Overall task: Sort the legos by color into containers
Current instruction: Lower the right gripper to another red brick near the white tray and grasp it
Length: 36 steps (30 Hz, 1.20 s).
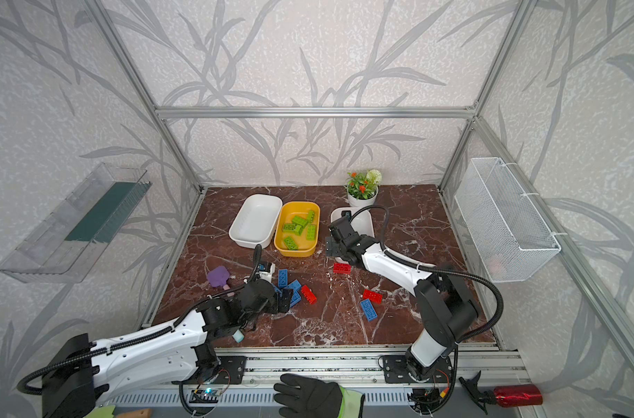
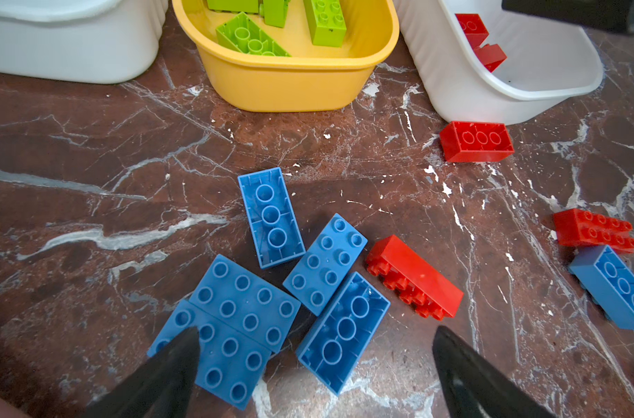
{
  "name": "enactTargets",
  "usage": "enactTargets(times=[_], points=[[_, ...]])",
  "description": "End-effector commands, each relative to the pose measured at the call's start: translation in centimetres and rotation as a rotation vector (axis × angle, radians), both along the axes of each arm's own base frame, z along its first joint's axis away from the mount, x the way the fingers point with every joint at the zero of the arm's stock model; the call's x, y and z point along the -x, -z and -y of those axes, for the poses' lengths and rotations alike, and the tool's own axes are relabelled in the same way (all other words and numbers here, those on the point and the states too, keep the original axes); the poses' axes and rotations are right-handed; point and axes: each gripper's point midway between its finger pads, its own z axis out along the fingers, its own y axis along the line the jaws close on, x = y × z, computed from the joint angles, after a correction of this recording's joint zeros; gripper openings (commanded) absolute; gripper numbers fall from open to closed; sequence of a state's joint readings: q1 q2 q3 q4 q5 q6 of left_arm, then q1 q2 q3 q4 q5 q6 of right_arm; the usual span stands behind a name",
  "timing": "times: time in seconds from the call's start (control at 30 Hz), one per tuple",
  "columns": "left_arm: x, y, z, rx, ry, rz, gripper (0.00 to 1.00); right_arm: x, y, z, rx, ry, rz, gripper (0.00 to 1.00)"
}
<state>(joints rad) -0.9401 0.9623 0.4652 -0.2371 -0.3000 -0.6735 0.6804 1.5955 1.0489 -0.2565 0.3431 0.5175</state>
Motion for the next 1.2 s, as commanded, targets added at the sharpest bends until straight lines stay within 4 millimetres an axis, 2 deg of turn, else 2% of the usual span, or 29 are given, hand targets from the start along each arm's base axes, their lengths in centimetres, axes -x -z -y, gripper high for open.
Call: enactTargets(times=[0.0, 0.17, 0.3, 0.67, 0.97, 1.07, 1.17], points=[[0.2, -1.0, 0.0, 0.030, 0.006, 0.005, 0.99, 2.7, 0.9, 0.0, -0.001, 0.053, 0.003, 1.00], [0.9, -1.3, -0.9, 0.058, 0.001, 0.014, 0.99, 5.6, 3.4, -0.9, 0.045, 0.082, -0.026, 1.00], [1.5, -1.5, -1.9, 0.080, -0.011, 0.022, 0.99, 6.3, 5.4, -0.7, 0.053, 0.123, -0.066, 1.00], [2.6, -1.8, -4.8, 0.146, -0.086, 0.070, 0.99, 5.1, 8.5, 0.1, 0.097, 0.211, -0.007, 0.98], [2.4, -1.6, -4.6, 0.129, -0.088, 0.061, 0.99, 4.1, 9.6, -0.2, 0.093, 0.228, 0.039, 0.95], [2.3, -1.6, -4.4, 0.119, -0.083, 0.058, 0.99, 3.8, 9.8, -0.4, 0.097, 0.226, 0.039, 0.89], [2.2, -1.6, -4.2, 0.110, -0.082, 0.055, 0.99, 3.7, 10.2, -0.3, 0.109, 0.228, 0.027, 0.72]])
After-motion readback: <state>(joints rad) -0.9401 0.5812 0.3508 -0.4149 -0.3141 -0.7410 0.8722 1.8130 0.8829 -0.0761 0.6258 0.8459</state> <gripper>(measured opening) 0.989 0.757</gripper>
